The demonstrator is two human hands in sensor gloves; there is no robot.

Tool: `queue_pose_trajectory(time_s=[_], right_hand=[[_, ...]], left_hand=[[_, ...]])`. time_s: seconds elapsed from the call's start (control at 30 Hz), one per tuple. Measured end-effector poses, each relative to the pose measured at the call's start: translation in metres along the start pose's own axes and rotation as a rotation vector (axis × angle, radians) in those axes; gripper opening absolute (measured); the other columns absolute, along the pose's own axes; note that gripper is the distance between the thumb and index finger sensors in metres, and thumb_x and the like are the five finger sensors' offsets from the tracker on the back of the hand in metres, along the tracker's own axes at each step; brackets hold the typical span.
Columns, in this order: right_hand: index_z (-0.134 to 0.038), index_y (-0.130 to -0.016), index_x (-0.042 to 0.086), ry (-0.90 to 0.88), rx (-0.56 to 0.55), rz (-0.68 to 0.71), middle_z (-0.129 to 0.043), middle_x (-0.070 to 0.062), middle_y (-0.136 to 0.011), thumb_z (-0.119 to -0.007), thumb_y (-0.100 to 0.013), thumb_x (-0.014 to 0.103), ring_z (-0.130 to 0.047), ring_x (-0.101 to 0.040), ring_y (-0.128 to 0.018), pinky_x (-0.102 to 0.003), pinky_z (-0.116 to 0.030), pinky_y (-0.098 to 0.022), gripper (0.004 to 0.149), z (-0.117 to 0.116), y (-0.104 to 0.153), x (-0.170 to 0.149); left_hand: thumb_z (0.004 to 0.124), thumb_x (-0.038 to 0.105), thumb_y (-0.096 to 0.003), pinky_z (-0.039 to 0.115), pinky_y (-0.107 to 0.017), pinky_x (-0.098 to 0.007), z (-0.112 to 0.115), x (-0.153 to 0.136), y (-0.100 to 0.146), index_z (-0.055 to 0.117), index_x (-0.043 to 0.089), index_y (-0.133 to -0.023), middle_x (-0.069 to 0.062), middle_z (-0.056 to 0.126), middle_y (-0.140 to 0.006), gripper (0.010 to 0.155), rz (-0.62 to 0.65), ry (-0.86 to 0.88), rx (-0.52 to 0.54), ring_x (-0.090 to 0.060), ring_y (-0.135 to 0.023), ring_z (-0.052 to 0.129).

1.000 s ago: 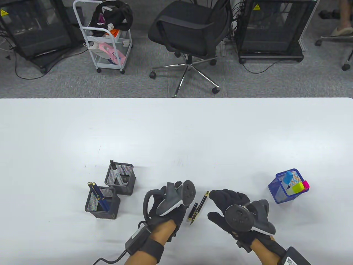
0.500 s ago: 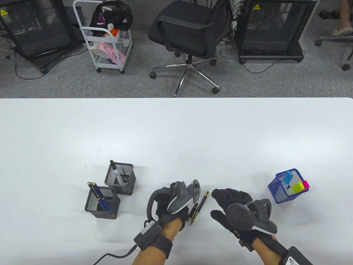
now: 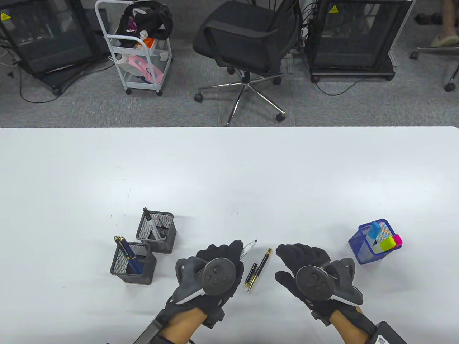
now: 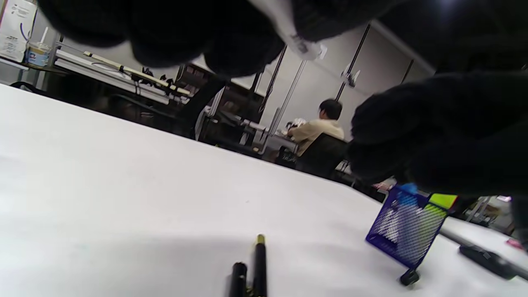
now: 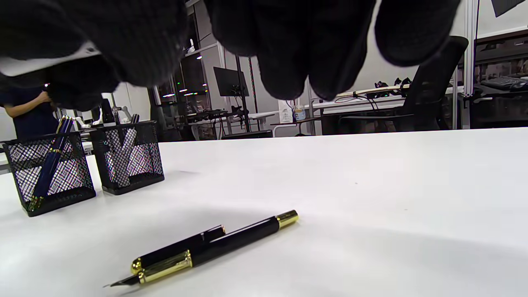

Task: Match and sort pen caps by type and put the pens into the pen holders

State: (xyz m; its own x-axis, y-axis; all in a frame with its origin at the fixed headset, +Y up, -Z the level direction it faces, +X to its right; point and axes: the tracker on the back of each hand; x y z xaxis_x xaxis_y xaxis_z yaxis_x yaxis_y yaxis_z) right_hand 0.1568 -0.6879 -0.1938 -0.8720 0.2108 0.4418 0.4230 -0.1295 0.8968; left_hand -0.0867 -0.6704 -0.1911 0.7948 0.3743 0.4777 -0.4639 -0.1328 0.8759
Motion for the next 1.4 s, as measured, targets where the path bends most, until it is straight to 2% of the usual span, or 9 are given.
queue_pose_trajectory(time_s=[0.2,0.5,0.67,0.8,0.93,1.0,1.13,1.27,1.4], right_hand=[[-0.064,-0.097,0.015,0.026,0.055,-0.039,-0.085,-0.016,-0.092,-0.087,-0.041,0.047,-0.090,-0.040,-0.084,-0.059,-0.076,-0.059,0.068,0.007,0.002,-0.009],[-0.065,-0.097,0.015,0.221,0.236,-0.321,-0.085,-0.016,-0.093,-0.094,-0.041,0.029,-0.089,-0.041,-0.085,-0.057,-0.077,-0.059,0.065,0.008,0.001,-0.060],[-0.066,-0.096,0.017,0.340,0.366,-0.449,-0.086,-0.015,-0.093,-0.096,-0.041,0.025,-0.088,-0.044,-0.086,-0.056,-0.076,-0.059,0.063,-0.009,0.000,-0.083],[-0.065,-0.097,0.016,0.436,0.477,-0.488,-0.083,-0.018,-0.095,-0.098,-0.040,0.025,-0.083,-0.054,-0.088,-0.058,-0.072,-0.067,0.067,-0.029,-0.003,-0.089],[-0.063,-0.098,0.015,0.568,0.549,-0.538,-0.082,-0.022,-0.096,-0.099,-0.040,0.026,-0.079,-0.060,-0.088,-0.053,-0.074,-0.068,0.069,-0.044,-0.006,-0.086],[-0.063,-0.098,0.013,0.596,0.567,-0.564,-0.082,-0.024,-0.095,-0.099,-0.040,0.026,-0.076,-0.060,-0.092,-0.051,-0.076,-0.066,0.070,-0.049,-0.007,-0.085],[-0.066,-0.097,0.012,0.639,0.601,-0.561,-0.084,-0.024,-0.092,-0.099,-0.039,0.027,-0.078,-0.045,-0.095,-0.045,-0.083,-0.060,0.069,-0.061,-0.008,-0.086],[-0.075,-0.089,0.010,0.672,0.552,-0.537,-0.093,-0.020,-0.082,-0.101,-0.037,0.025,-0.097,-0.037,-0.077,-0.038,-0.093,-0.047,0.060,-0.067,-0.011,-0.089],[-0.077,-0.087,0.010,0.650,0.532,-0.538,-0.095,-0.021,-0.078,-0.102,-0.036,0.025,-0.100,-0.037,-0.072,-0.038,-0.093,-0.046,0.059,-0.068,-0.011,-0.090]], left_hand=[[0.069,0.038,-0.0497,0.071,-0.053,-0.069,0.001,-0.010,0.018,0.071,0.005,-0.097,-0.016,0.094,-0.069,0.058,0.008,0.059,0.035,-0.029,-0.048,0.093],[0.071,0.038,-0.0493,0.071,-0.053,-0.070,0.006,-0.019,0.024,0.073,0.007,-0.096,-0.016,0.095,-0.070,0.057,-0.008,0.072,0.002,-0.030,-0.050,0.094],[0.071,0.038,-0.0493,0.071,-0.053,-0.070,0.006,-0.019,0.025,0.074,0.007,-0.096,-0.017,0.095,-0.071,0.057,-0.006,0.077,-0.002,-0.031,-0.050,0.095],[0.071,0.038,-0.0492,0.071,-0.053,-0.070,0.007,-0.018,0.025,0.074,0.007,-0.096,-0.017,0.096,-0.071,0.056,0.001,0.072,-0.006,-0.031,-0.050,0.095],[0.072,0.038,-0.0492,0.071,-0.053,-0.071,0.007,-0.018,0.025,0.075,0.007,-0.096,-0.017,0.096,-0.071,0.056,0.004,0.072,-0.011,-0.031,-0.050,0.095],[0.072,0.038,-0.0492,0.071,-0.053,-0.071,0.008,-0.019,0.025,0.075,0.007,-0.096,-0.017,0.096,-0.071,0.056,0.003,0.076,-0.013,-0.031,-0.050,0.095],[0.072,0.038,-0.0492,0.071,-0.053,-0.071,0.008,-0.019,0.025,0.075,0.007,-0.096,-0.017,0.096,-0.071,0.056,0.000,0.079,-0.018,-0.031,-0.050,0.096],[0.072,0.038,-0.0491,0.071,-0.053,-0.071,0.008,-0.020,0.025,0.075,0.007,-0.096,-0.017,0.096,-0.071,0.056,-0.004,0.082,-0.024,-0.031,-0.051,0.096],[0.072,0.038,-0.0491,0.071,-0.054,-0.071,0.010,-0.020,0.024,0.075,0.007,-0.096,-0.017,0.096,-0.071,0.056,-0.007,0.080,-0.036,-0.031,-0.051,0.096]])
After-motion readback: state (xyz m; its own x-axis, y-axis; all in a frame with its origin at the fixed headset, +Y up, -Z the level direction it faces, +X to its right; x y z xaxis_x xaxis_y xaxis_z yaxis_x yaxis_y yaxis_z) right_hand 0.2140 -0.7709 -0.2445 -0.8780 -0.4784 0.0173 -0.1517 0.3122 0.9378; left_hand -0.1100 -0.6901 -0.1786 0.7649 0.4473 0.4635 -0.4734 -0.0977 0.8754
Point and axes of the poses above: the tracker on the back of each hand, its own x axis roughly to the thumb side, its own y axis roughly from the fingertips to the wrist, z = x × y
